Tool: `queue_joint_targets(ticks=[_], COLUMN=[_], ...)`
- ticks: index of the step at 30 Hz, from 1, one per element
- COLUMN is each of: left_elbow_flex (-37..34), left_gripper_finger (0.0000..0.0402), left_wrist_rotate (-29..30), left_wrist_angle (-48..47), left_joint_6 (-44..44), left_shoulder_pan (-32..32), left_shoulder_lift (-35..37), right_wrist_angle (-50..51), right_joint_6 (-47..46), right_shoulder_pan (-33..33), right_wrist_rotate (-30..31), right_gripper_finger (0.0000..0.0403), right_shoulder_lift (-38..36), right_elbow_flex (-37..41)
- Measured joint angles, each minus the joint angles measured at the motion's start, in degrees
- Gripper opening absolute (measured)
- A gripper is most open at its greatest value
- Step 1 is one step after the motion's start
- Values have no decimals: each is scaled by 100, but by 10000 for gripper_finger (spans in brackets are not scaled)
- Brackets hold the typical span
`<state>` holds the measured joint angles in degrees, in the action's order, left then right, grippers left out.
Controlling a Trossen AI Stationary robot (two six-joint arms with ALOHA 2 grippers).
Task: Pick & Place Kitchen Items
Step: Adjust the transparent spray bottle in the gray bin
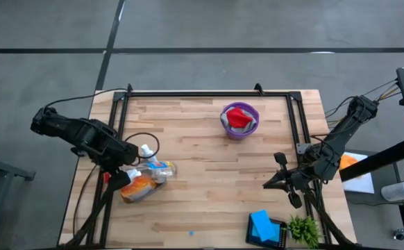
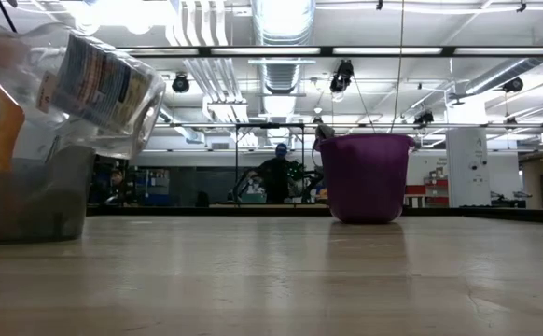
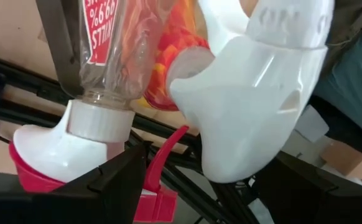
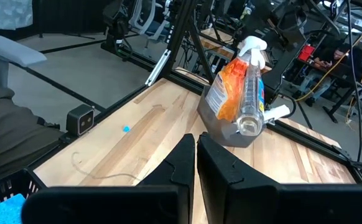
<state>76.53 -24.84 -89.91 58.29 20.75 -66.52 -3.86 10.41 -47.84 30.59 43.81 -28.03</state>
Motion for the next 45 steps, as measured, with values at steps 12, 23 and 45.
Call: queue_joint_targets(ticks=[12, 23, 45], left_elbow_flex=[0, 0, 2], left_gripper_finger=[285, 390, 397], left_wrist_rotate=[586, 1302, 2899], left_wrist_angle=[-11, -13, 1121], left_joint_6=[5, 3, -1942], left_shoulder_pan=[2, 2, -11], left_shoulder_lift=[0, 0, 2], right_wrist_angle=[1, 1, -4], right_joint_6=[1, 0, 4], right_shoulder_pan=[-2, 0, 0], right_wrist_rotate=[1, 0, 0], right_gripper_finger=[17, 17, 17], right_shoulder_lift=[0, 0, 0], right_elbow_flex=[0, 0, 0])
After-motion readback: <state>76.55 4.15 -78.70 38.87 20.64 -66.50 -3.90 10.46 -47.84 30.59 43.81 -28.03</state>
